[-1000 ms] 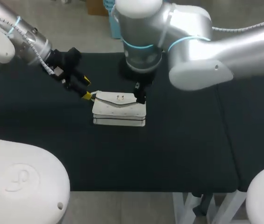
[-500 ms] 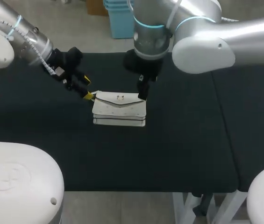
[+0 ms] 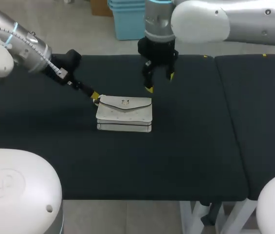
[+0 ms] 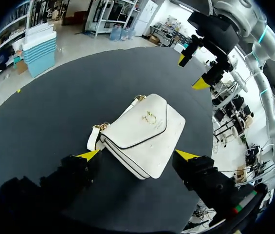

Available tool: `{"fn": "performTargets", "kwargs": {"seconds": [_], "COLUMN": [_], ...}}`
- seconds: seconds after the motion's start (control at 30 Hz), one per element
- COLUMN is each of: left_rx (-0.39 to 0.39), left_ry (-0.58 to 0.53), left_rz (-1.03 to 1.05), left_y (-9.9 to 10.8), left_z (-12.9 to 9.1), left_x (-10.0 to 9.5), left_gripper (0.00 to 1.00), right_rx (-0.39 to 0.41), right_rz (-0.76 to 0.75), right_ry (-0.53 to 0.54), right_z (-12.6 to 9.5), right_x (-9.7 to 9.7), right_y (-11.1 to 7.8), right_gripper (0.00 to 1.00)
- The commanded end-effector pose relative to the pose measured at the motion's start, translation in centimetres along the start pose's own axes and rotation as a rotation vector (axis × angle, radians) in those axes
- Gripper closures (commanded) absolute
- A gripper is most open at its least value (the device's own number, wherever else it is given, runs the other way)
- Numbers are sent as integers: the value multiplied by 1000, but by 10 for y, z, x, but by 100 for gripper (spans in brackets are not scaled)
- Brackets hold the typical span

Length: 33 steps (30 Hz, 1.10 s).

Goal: Pick up the bag, open it, inspect its contents, close it, and place it on the opposite side

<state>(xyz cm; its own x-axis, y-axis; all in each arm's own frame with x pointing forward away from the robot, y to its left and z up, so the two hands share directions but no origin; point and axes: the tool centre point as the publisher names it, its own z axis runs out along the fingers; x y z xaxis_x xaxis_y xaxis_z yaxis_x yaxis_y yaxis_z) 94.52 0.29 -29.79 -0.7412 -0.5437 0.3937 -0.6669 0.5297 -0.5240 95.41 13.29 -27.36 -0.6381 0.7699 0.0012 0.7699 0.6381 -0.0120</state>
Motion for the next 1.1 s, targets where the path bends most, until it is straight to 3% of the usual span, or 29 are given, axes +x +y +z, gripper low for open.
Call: {"fn": "performTargets", "kwargs": {"seconds": [0.03, 0.2, 0.63, 0.77, 0.83, 1.1], "left_rx": [59, 90, 204, 215, 169, 169], "left_ry": [110, 196, 231, 233, 198, 198], "left_rz": [-672, -781, -923, -934, -884, -884], "left_y": [2, 1, -3, -1, -1, -1], "left_z": [-6, 3, 6, 4, 4, 4], "left_x": [3, 4, 18, 21, 25, 25], "left_gripper": [0, 0, 0, 0, 0, 0], "right_rx": [33, -110, -451, -544, -601, -601], "right_rz": [605, 691, 894, 940, 940, 940], "right_ry": [489, 577, 682, 680, 646, 646], "right_z": [7, 6, 14, 16, 13, 13], "right_x": [-15, -18, -19, -17, -12, -12], "right_y": [-3, -7, -17, -17, -16, -16], "right_gripper": [0, 0, 0, 0, 0, 0]}}
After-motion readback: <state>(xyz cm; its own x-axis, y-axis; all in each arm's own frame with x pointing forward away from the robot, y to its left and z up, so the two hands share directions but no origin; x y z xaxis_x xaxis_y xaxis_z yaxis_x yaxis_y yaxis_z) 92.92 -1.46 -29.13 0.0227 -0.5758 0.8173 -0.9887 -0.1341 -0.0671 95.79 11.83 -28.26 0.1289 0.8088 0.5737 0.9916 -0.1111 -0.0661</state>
